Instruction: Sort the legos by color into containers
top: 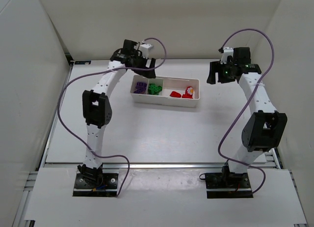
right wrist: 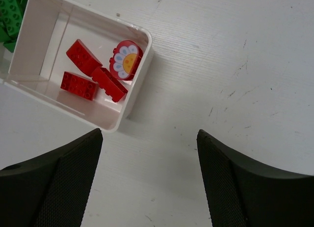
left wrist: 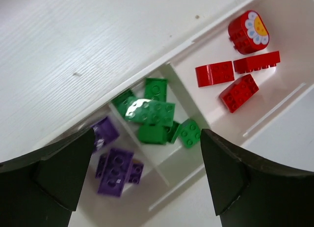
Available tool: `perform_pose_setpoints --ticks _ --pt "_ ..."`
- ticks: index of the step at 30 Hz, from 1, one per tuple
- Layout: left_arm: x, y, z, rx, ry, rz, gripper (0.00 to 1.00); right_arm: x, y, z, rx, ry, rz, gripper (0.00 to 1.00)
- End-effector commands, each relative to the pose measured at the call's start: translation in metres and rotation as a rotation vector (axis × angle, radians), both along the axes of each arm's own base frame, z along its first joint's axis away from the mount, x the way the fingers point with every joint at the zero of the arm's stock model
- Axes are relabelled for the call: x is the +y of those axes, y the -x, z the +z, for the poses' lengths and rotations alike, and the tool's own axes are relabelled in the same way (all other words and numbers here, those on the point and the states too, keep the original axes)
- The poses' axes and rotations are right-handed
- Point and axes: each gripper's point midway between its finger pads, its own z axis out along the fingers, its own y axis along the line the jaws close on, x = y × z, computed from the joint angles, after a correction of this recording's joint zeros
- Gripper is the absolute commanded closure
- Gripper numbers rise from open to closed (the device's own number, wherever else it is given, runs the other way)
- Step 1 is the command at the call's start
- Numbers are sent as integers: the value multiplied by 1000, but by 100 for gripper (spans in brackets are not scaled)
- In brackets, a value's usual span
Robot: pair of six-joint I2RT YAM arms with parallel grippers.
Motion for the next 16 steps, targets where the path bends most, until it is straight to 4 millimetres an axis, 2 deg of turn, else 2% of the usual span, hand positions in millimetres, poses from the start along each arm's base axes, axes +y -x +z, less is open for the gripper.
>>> perform_pose_setpoints --ticks 1,2,4,5,6,7,8,9,10,11,12,14,16 --pt "46 6 101 -87 104 113 1 -14 0 7 -53 -53 74 19" --pt "66 10 112 -93 94 148 1 -16 1 6 -49 -58 86 18" --pt "91 18 102 -66 48 196 1 -20 2 2 -46 -67 109 17" --pt "117 22 111 -84 21 255 1 -19 6 -1 -40 -87 129 16" --pt "130 32 86 -22 -13 279 0 -18 7 -3 -41 -91 143 16" --pt "142 38 81 -9 -22 298 1 -18 8 -4 -48 -86 162 15" --pt "165 45 88 -19 -25 341 1 -18 9 -9 -42 -87 174 15" --pt "179 51 81 -3 -38 363 1 -18 10 -12 -37 -87 177 15" --pt "190 61 58 48 -55 385 1 -19 12 -19 -21 -93 177 15" --pt "212 67 61 41 -51 428 1 -20 14 -22 -16 -105 180 15" --pt "221 80 39 90 -72 431 1 -20 14 -25 -11 -107 177 15" --pt "239 88 37 69 -71 465 0 -19 19 -35 11 -112 179 15" --pt "250 100 21 100 -86 482 1 -19 22 -40 21 -114 178 15"
